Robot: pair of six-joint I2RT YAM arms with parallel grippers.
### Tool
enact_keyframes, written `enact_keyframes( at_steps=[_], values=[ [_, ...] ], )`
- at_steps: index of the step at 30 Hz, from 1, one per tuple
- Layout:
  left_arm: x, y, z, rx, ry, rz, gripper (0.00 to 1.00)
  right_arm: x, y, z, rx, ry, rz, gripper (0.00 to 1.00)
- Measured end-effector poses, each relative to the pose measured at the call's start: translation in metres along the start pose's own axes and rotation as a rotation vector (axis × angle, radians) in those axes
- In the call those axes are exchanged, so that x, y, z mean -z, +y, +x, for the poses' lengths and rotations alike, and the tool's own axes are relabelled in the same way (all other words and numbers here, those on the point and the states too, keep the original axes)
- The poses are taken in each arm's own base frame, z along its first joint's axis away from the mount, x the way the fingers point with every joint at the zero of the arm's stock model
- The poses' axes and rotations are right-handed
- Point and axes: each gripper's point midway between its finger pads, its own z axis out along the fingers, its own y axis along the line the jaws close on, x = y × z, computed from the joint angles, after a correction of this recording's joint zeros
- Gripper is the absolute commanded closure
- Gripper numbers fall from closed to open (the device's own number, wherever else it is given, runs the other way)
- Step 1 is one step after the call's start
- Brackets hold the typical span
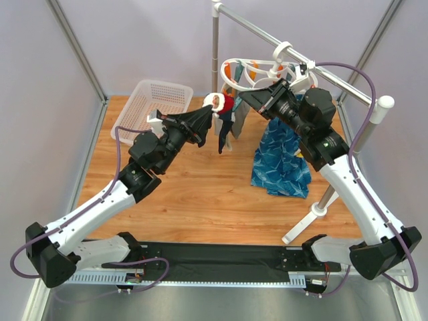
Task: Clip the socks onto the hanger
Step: Clamp the sock onto the hanger.
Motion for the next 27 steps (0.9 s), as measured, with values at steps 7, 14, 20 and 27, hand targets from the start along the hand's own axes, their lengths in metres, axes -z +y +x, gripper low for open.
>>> enact_keyframes(
  at_steps=[7, 14, 20, 27],
  values=[
    [0.003, -0.007, -0.001, 0.003, -0.007, 0.020, 1.00, 0.003, 0.002, 0.000, -0.029, -0.011, -0.013, 1.00],
    [0.002, -0.008, 0.000, 0.006, -0.006, 0.027, 1.00, 0.003, 0.005, -0.001, -0.061, -0.023, -0.032, 1.00],
    [-0.002, -0.005, 0.002, 0.009, -0.001, 0.033, 1.00, 0.002, 0.008, -0.003, -0.078, -0.029, -0.044, 1.00],
    [-0.010, 0.005, 0.003, 0.013, 0.002, 0.025, 1.00, 0.001, 0.010, -0.004, -0.090, -0.037, -0.058, 1.00]
  ],
)
